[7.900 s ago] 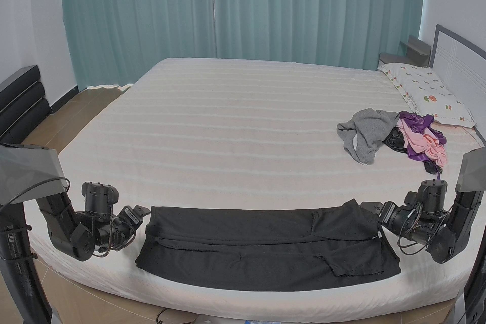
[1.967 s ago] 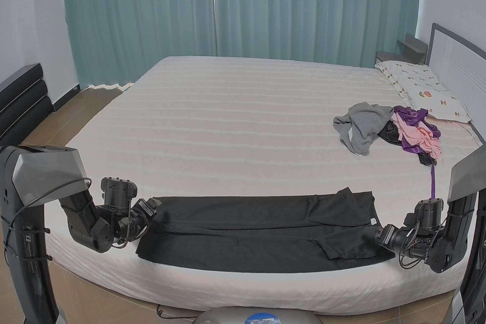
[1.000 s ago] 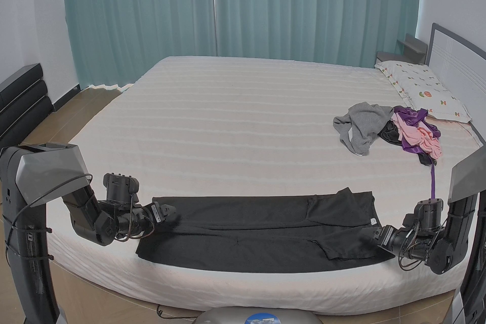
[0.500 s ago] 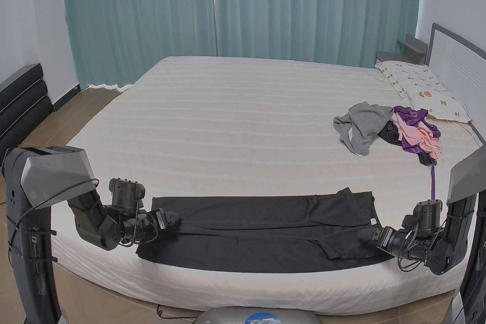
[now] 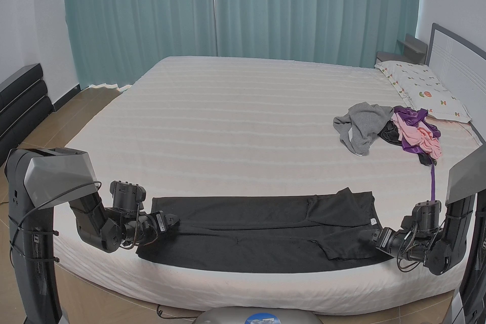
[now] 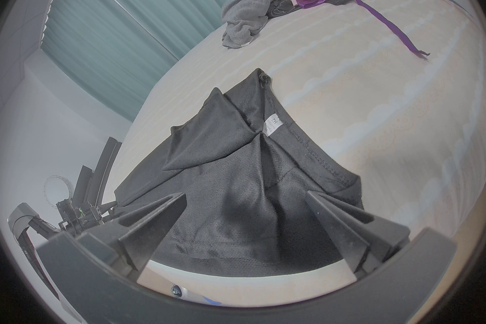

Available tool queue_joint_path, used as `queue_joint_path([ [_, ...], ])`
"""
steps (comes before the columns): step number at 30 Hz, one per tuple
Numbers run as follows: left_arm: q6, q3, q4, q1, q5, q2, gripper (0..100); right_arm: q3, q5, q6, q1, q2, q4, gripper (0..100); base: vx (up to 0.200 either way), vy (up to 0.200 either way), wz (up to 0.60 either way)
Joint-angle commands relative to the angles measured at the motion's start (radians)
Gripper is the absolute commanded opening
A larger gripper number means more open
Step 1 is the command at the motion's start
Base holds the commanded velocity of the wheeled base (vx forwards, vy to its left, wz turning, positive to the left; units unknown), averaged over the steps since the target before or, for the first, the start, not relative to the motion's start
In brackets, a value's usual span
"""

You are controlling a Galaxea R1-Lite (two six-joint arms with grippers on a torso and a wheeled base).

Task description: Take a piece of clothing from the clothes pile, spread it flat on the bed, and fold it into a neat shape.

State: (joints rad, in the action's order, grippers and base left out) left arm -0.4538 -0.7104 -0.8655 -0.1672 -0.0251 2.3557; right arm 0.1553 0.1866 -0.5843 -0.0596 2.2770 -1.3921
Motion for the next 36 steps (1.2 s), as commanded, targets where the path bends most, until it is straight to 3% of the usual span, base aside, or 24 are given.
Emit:
queue_joint_path([
  [1, -0.003, 0.000, 0.002, 0.000, -0.001, 0.005, 100, 0.000, -0.001, 0.000, 0.000, 0.002, -0.002, 100, 0.000, 0.000, 0.00],
  [2, -0.003, 0.000, 0.002, 0.000, -0.001, 0.005, 0, -0.002, 0.001, 0.000, 0.000, 0.002, -0.002, 100, 0.000, 0.000, 0.00],
  [31, -0.028, 0.003, -0.003, 0.002, 0.008, -0.030, 0, -0.010, -0.006, -0.019, 0.014, -0.021, -0.045, 100, 0.000, 0.000, 0.00],
  [36, -0.040, 0.000, -0.004, 0.002, 0.008, -0.030, 0, -0.005, -0.010, -0.019, 0.017, -0.028, -0.047, 100, -0.200, 0.000, 0.00],
])
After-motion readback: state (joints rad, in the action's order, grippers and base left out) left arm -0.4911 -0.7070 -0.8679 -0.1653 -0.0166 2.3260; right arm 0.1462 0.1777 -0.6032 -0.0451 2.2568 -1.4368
